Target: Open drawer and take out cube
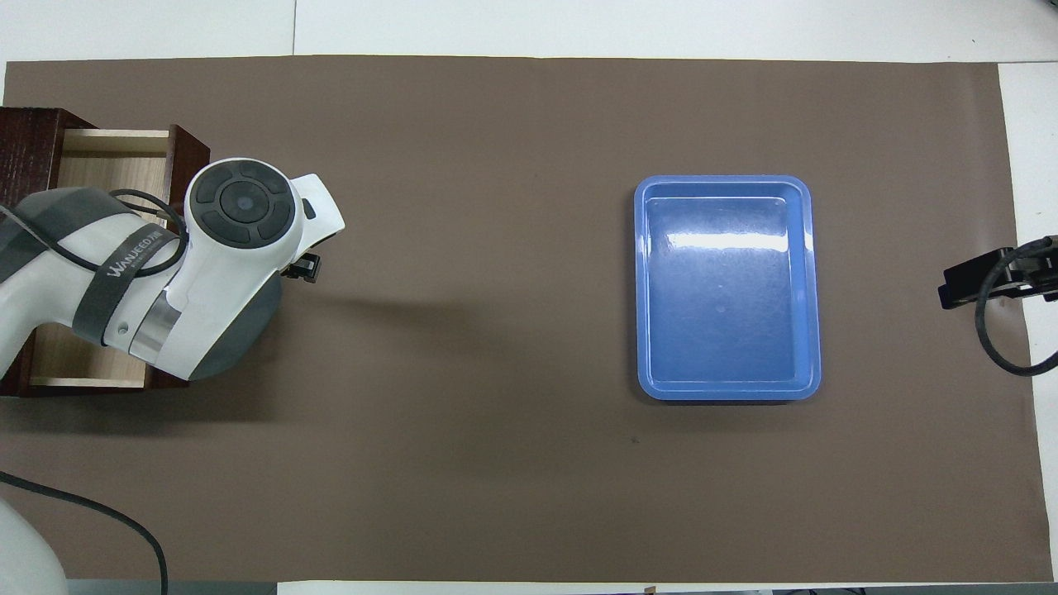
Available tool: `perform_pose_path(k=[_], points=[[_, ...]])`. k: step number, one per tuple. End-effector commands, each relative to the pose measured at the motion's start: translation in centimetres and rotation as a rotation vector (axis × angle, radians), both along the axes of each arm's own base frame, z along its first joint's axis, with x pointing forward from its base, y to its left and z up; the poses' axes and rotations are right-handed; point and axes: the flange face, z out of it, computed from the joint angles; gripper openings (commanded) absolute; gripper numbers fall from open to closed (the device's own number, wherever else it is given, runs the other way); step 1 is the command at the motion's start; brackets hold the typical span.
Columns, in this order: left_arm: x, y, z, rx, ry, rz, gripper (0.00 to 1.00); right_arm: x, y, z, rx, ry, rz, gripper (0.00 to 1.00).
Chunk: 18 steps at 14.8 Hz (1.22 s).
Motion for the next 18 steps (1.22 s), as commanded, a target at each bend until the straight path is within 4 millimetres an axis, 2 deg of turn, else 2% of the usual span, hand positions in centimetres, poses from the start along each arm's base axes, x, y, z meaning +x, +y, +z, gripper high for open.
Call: perform_pose_path(k=[1,3,5,9,15,18], points=[[1.0,0.6,3.7,-0.105,-0.005,0.086,1.00,-0.1,-0.3,0.3,0.005,-0.013,-0.002,1.00],[1.9,1.6,6.4,-0.138,-0.052,0.214,1.00,-0.1,-0.4,0.3,0.005,-0.013,-0.003,1.00],[2.7,3.6,8.3,-0.178,-0.108,0.384,1.00,-0.1,-0.4,0.3,0.005,-0.013,-0.003,1.00],[3.9,11.2,10.8,-0.329,-0.092,0.752,1.00,-0.1,-0.4,0.3,0.005,-0.013,-0.003,1.00],[4.3,18.5,10.5,-0.373,-0.145,1.199,1.00,-0.1,-0.4,0.3,0.005,-0.013,-0.003,1.00],[3.9,20.8,10.2,-0.368,-0.194,1.429,1.00,-0.1,-0.5,0.3,0.005,-0.013,-0.005,1.00]])
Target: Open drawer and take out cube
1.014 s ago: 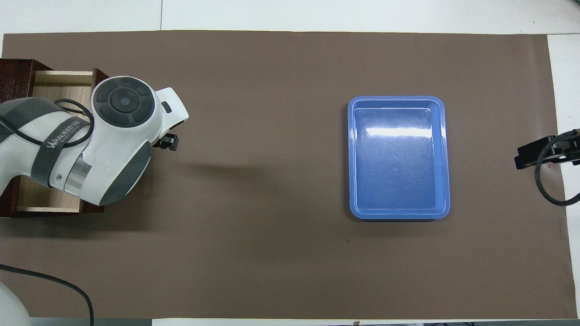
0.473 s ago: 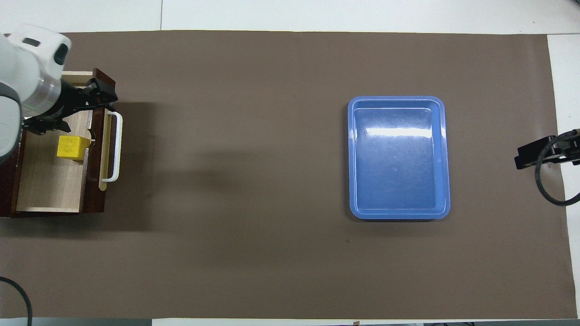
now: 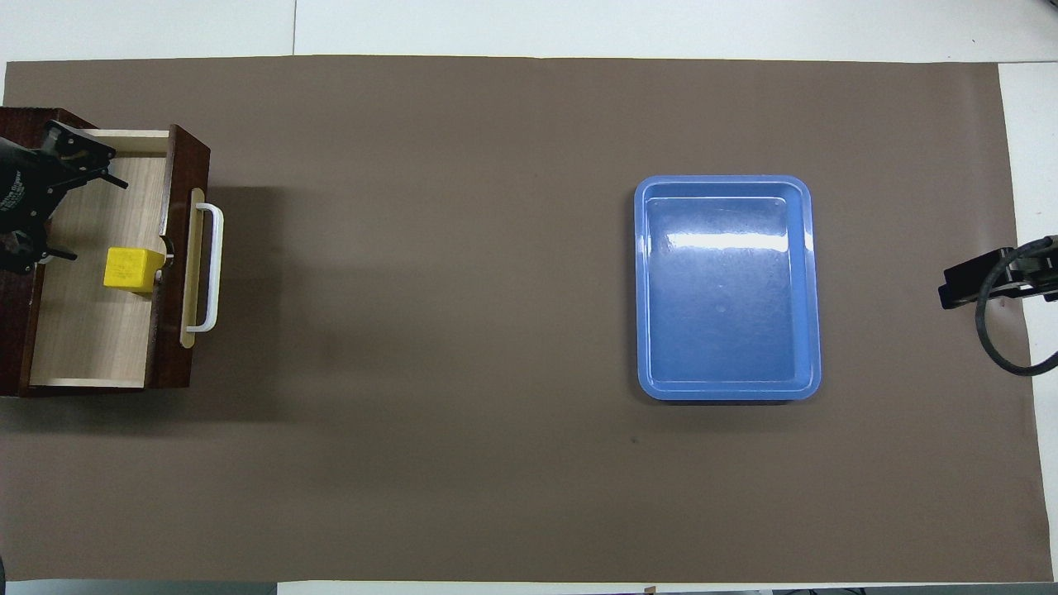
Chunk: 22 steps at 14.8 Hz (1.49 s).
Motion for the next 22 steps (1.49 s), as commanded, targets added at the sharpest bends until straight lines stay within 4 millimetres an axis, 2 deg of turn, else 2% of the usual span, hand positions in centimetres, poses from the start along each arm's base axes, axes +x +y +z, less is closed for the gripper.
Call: perform_pose_path(k=[1,5,12,18,22], points=[[-0.7,1.0,-0.2,-0.021,0.008,0.153,1.00,-0.1,-0.4,0.3,0.005,-0.013,-0.003,1.00],[-2.2,2.7,-2.4,-0.018,-0.002,0.358,1.00,-0.1,-0.4,0.3,0.005,-0.013,-0.003,1.00],[-3.0,2.7,-6.2,-0.016,0.006,0.370,1.00,-0.1,-0.4,0.3,0.005,-0.013,-0.003,1.00],[-3.0,3.9,-7.3,-0.016,-0.001,0.399,1.00,-0.1,-0.4,0.3,0.005,-0.013,-0.003,1.00],[-3.7,3.8,-9.3,-0.016,-0.007,0.404,1.00,-0.1,-0.4,0.3,0.005,-0.013,-0.004,1.00]])
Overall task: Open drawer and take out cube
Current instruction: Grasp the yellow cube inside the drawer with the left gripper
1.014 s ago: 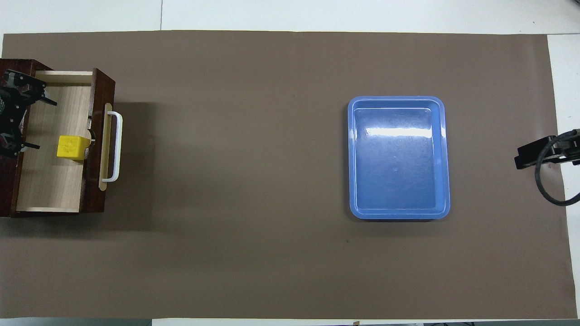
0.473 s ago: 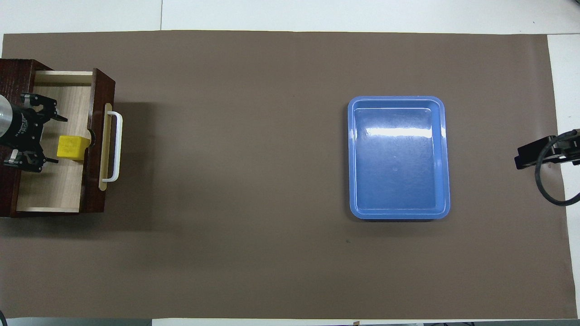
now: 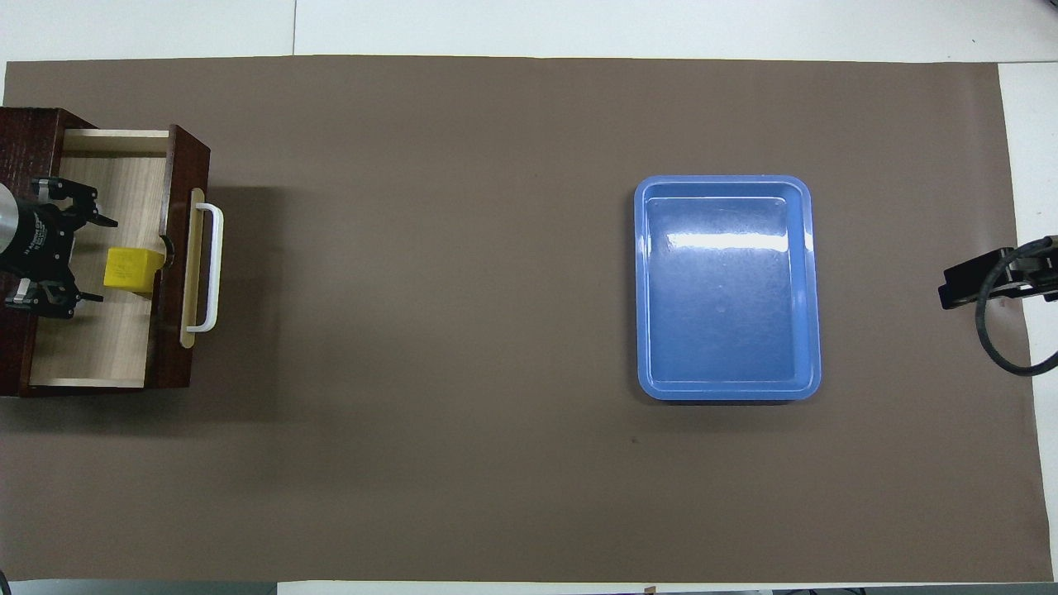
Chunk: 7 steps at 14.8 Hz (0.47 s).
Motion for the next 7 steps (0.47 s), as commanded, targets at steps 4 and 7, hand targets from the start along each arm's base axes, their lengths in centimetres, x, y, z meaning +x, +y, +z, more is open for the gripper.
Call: perform_pose_path(k=[4,7], points=[[-1.46,-0.16,-1.13,-0.010,-0.014,0.027,0.98,-0.16,-0.44,0.15,0.005,-0.008,-0.006,1.00],[-1.60,-0.28,-1.33,-0.009,-0.020,0.027,0.90,-0.18,-0.52,0.07,0.005,-0.005,-0.004,1.00]])
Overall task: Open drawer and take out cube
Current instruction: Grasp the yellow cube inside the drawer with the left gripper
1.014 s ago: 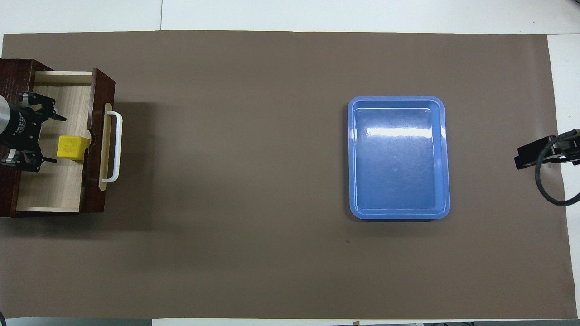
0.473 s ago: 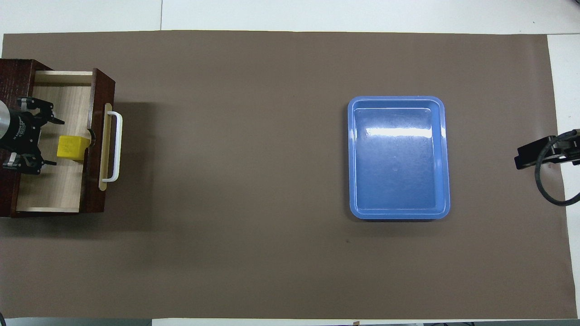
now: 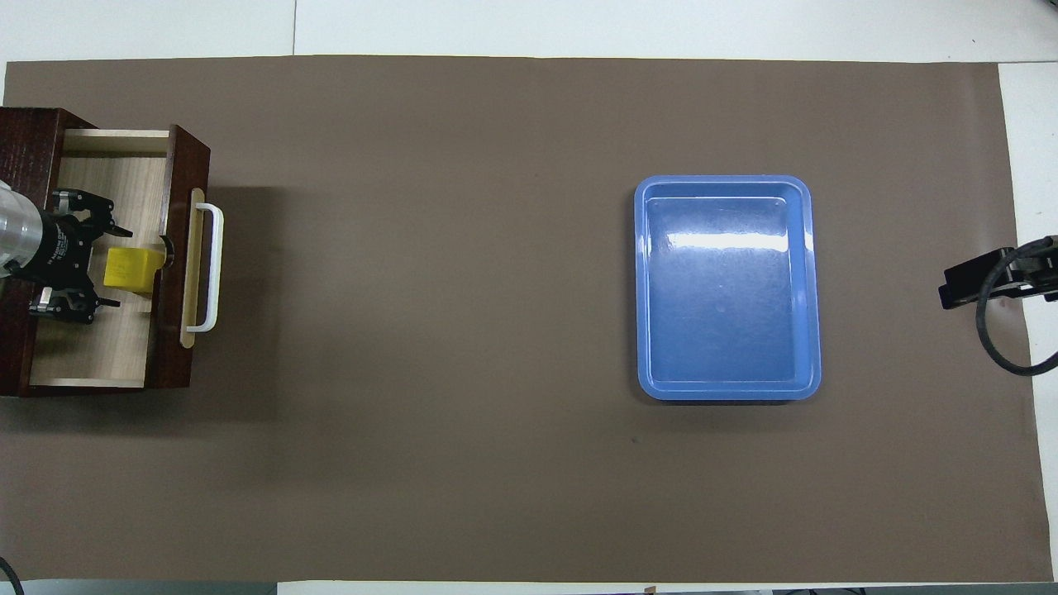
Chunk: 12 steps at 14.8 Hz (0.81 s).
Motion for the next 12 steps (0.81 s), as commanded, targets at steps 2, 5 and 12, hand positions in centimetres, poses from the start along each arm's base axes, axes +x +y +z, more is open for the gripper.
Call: perform_pose_path(k=[2,5,12], points=[[-1.2,-0.1,0.2,-0.009,-0.021,0.017,0.71,-0.2,-0.6,0.1,0.005,-0.008,-0.007,1.00],[-1.1,-0.5,0.1,-0.009,-0.018,-0.001,0.35,-0.2,-1.3,0.0,0.006,-0.010,-0.022,1.00],[0.2,-0.8,2.5,-0.015,-0.027,0.000,0.00,0.1,-1.5,0.2,0.048,-0.031,-0.075,1.00]])
